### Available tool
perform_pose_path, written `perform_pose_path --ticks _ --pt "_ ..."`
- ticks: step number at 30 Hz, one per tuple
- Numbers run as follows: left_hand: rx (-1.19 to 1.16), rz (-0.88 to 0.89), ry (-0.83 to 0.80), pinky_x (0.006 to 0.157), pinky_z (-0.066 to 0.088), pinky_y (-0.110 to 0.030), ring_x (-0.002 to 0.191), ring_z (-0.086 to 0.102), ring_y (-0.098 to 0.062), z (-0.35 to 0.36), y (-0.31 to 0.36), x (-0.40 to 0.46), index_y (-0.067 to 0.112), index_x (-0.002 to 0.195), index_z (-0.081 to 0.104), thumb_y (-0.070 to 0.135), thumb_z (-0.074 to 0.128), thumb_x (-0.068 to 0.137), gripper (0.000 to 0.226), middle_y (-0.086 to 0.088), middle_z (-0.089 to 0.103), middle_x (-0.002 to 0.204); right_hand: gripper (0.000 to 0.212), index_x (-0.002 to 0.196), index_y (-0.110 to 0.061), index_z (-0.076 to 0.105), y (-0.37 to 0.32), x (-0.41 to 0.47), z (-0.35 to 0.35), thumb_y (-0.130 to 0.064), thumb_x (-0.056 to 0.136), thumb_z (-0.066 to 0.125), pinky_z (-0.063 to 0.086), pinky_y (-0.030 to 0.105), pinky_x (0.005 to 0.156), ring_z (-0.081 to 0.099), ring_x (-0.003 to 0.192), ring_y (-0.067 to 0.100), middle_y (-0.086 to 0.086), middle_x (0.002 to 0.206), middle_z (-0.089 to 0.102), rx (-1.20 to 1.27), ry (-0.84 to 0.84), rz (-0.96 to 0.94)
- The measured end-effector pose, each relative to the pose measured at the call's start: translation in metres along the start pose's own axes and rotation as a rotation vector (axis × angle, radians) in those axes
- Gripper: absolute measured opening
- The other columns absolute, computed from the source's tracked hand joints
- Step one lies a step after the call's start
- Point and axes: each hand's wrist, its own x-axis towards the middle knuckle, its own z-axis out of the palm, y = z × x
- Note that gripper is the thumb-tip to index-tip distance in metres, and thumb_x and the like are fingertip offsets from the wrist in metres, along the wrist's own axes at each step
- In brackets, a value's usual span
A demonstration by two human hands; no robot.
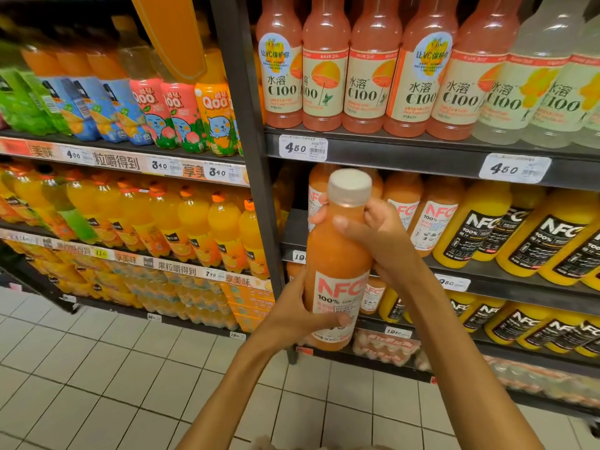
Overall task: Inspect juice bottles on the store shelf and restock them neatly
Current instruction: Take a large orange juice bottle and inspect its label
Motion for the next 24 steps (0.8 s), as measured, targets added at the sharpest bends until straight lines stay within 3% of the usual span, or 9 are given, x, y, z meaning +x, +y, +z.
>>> perform_pose_path --ticks 2,5,9,12,14,16,18,21,24 --pt "-0.002 0.015 0.016 0.087 0.055 -0.032 0.107 0.063 -0.013 0.004 -0.003 0.004 0.025 0.131 0.040 0.014 0.084 0.065 0.080 0.004 0.063 0.117 0.031 0.103 -0.017 0.060 -0.003 -0.005 0.000 -0.028 0.074 0.064 0.052 0.038 0.090 0.065 0.097 0.023 -0.002 0.091 0.071 -0.049 -0.055 -0.004" --pt "-0.028 0.053 0.035 0.076 0.053 -0.016 0.107 0.060 -0.002 0.013 -0.009 0.011 0.030 0.137 0.031 0.014 0.083 0.067 0.088 0.008 0.056 0.123 0.029 0.097 -0.013 0.057 -0.005 -0.011 -0.002 -0.027 0.073 0.064 0.051 0.039 0.091 0.065 0.094 0.025 0.001 0.088 0.068 -0.153 -0.046 -0.010" --pt "-0.037 0.071 0.123 0.081 0.053 -0.019 0.115 0.054 -0.010 0.025 -0.022 0.021 0.045 0.128 0.030 0.015 0.083 0.067 0.087 0.007 0.047 0.131 0.018 0.092 -0.014 0.058 -0.002 -0.015 -0.011 -0.012 0.074 0.061 0.051 0.033 0.091 0.065 0.094 0.021 0.007 0.090 0.067 -0.261 -0.049 0.025" --pt "-0.065 0.104 0.232 0.076 0.051 -0.012 0.112 0.053 -0.004 0.031 -0.033 0.027 0.044 0.121 0.036 0.009 0.084 0.065 0.081 0.002 0.045 0.131 0.022 0.093 -0.017 0.059 0.007 -0.019 -0.018 -0.010 0.072 0.062 0.047 0.026 0.096 0.064 0.102 0.018 0.006 0.096 0.068 -0.312 -0.105 0.029" --pt "-0.059 0.133 0.317 0.081 0.050 -0.014 0.118 0.049 -0.007 0.033 -0.038 0.033 0.042 0.123 0.037 0.012 0.085 0.063 0.082 -0.004 0.043 0.133 0.025 0.092 -0.020 0.057 0.016 -0.019 -0.020 -0.013 0.071 0.068 0.045 0.024 0.098 0.062 0.104 0.012 0.003 0.097 0.065 -0.318 -0.144 0.012" --pt "0.044 0.153 0.435 0.096 0.045 -0.022 0.128 0.040 -0.013 0.033 -0.043 0.040 0.039 0.129 0.035 0.015 0.086 0.061 0.088 -0.004 0.039 0.138 0.034 0.093 -0.029 0.052 0.026 -0.019 -0.020 -0.013 0.070 0.072 0.046 0.022 0.094 0.060 0.098 -0.008 -0.011 0.095 0.059 -0.345 -0.133 -0.005" --pt "0.156 0.180 0.545 0.108 0.037 -0.034 0.134 0.032 -0.019 0.032 -0.048 0.048 0.024 0.137 0.033 0.010 0.086 0.063 0.092 -0.007 0.036 0.143 0.051 0.097 -0.039 0.045 0.032 -0.015 -0.020 -0.009 0.069 0.075 0.048 0.020 0.093 0.052 0.093 -0.025 -0.026 0.097 0.051 -0.406 -0.102 -0.029" --pt "0.164 0.168 0.617 0.109 0.037 -0.042 0.134 0.034 -0.021 0.029 -0.050 0.061 0.011 0.139 0.035 0.005 0.084 0.064 0.089 -0.009 0.038 0.141 0.042 0.101 -0.036 0.051 0.040 -0.002 -0.021 -0.021 0.069 0.073 0.043 0.028 0.100 0.053 0.100 -0.020 -0.026 0.106 0.055 -0.431 -0.152 -0.048" --pt "0.169 0.131 0.653 0.107 0.039 -0.032 0.132 0.037 -0.017 0.019 -0.053 0.077 0.013 0.138 0.036 0.008 0.084 0.065 0.088 -0.007 0.039 0.139 0.039 0.103 -0.023 0.056 0.047 0.017 -0.022 -0.039 0.068 0.065 0.041 0.018 0.101 0.058 0.107 -0.003 -0.010 0.115 0.060 -0.356 -0.157 0.008"
